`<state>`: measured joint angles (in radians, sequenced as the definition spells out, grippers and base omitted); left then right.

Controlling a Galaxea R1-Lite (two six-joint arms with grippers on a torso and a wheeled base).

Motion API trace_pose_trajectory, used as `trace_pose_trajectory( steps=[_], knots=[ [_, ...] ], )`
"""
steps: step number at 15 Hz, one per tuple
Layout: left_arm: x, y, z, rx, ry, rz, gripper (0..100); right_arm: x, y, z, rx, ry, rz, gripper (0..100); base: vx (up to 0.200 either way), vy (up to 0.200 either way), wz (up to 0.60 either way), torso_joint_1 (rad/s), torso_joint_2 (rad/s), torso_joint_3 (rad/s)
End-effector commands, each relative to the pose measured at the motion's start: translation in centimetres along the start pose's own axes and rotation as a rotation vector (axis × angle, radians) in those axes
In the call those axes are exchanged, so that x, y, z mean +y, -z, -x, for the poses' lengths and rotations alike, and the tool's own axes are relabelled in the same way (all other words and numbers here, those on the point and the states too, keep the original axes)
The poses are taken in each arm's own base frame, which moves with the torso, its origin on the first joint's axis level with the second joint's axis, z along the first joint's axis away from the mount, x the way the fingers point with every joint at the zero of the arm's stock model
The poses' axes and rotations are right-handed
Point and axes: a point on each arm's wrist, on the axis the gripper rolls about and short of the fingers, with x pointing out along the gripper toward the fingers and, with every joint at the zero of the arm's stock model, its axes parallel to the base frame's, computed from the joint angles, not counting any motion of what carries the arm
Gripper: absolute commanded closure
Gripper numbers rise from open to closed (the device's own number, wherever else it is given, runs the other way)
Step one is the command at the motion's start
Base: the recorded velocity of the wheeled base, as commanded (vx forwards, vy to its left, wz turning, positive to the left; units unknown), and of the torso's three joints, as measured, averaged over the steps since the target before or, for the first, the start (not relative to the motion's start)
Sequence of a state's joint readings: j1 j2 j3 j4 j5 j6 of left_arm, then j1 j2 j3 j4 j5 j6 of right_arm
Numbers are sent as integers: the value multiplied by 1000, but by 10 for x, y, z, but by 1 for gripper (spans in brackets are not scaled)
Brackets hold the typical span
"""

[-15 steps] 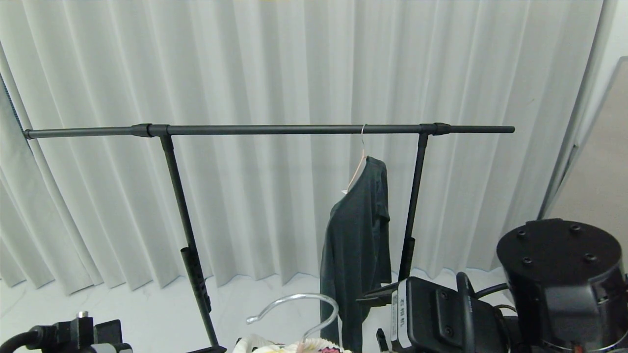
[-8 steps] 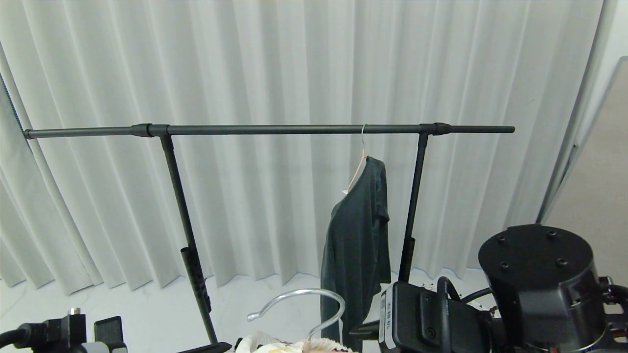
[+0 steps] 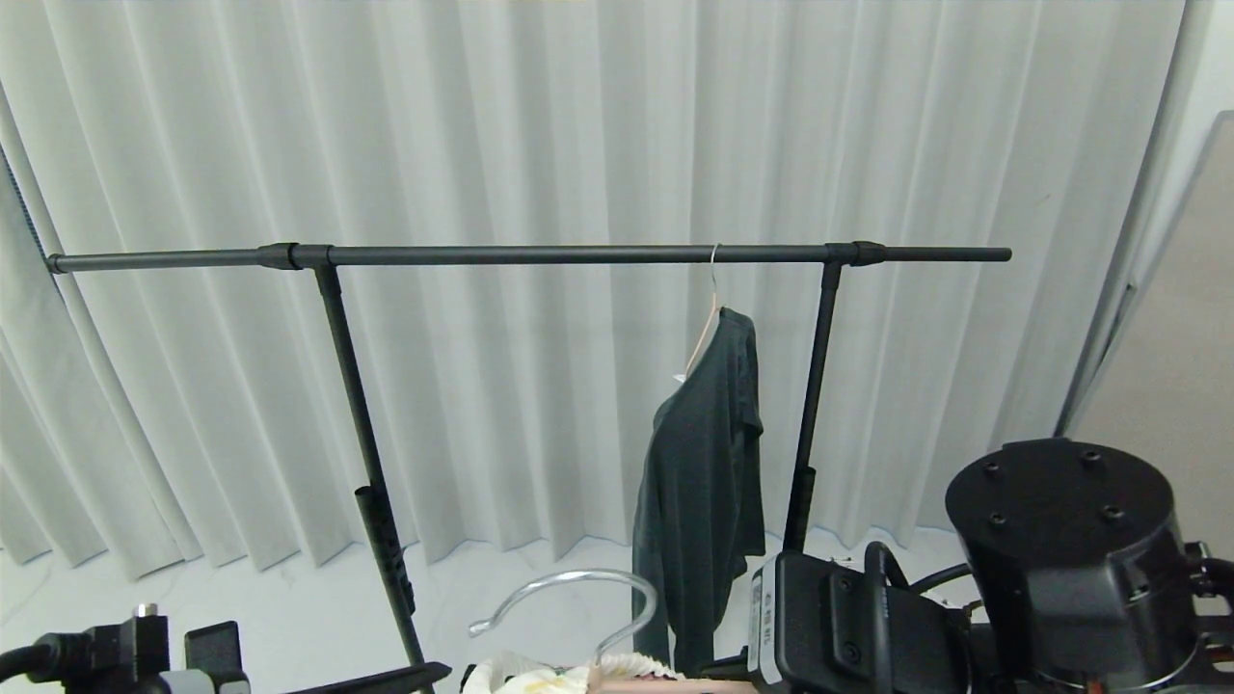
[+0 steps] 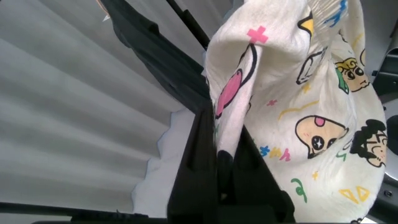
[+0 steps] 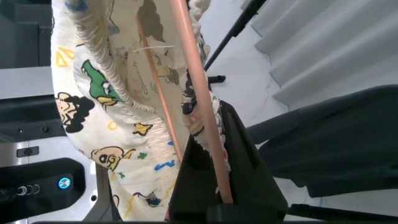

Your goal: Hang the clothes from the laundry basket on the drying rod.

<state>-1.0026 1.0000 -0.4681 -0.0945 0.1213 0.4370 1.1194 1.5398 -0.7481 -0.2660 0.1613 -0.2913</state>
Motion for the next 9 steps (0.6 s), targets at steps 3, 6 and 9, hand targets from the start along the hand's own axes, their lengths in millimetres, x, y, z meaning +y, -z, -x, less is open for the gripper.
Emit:
trace_pose_trajectory(
  steps=[3,6,9],
  knots=[
    [1,1,1,0,-7,4,0,-13,-2,19,-36,67,1,100,0,0,0,0,0,0],
    [0,3,2,5,-8,6,0,-33,4,37,-19,154,-37,100,0,0,0,0,0,0],
    [10,30,1,132,-139,118,0,-42,4,57,-39,220,-57,100,0,0,0,0,0,0]
  ],
)
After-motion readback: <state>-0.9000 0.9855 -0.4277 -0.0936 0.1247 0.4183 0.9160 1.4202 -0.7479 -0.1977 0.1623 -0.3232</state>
